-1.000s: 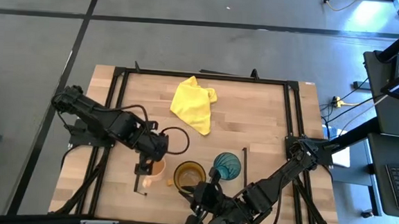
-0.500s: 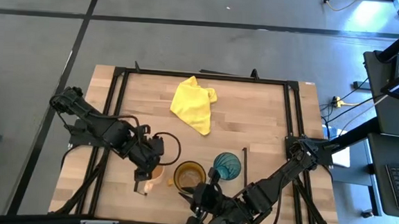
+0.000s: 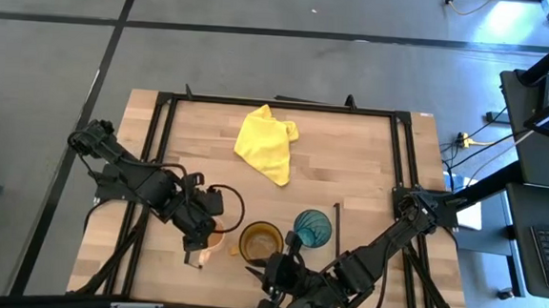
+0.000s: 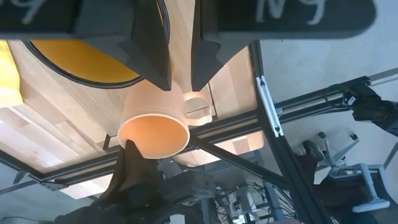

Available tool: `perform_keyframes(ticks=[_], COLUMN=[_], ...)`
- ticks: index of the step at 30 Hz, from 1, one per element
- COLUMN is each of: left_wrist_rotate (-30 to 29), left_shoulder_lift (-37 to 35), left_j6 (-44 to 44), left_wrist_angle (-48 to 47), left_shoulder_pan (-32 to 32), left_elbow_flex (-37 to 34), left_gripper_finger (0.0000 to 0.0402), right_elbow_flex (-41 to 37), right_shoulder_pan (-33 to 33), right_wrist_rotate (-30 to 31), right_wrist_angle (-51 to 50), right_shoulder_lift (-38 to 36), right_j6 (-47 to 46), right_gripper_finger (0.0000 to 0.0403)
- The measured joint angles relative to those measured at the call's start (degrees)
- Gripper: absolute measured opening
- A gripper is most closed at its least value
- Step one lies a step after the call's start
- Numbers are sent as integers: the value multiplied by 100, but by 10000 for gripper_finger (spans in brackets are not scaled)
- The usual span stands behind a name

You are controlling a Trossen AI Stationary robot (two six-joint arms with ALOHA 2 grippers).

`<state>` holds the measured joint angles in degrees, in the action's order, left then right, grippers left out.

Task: Stack small to large cups/mugs on shelf
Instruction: Put the light orange mug on the shelf

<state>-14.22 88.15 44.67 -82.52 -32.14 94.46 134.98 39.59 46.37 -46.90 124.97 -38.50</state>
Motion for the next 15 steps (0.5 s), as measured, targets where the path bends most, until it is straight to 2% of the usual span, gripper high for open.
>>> perform_keyframes(ticks=[8, 15], left_wrist_rotate=[-284, -282], left_shoulder_lift=[5, 1], left_j6=[-11, 17], left_wrist_angle=[-129, -377], left_shoulder_pan=[-97, -94], left_elbow_flex=[421, 408], left_gripper_finger=[30, 27], right_elbow_flex=[0, 0], right_shoulder_pan=[0, 0], right_wrist_rotate=[2, 4], right_wrist_angle=[-2, -2], right_shoulder_lift=[0, 0], right_j6=[22, 15], right_gripper_finger=[65, 65])
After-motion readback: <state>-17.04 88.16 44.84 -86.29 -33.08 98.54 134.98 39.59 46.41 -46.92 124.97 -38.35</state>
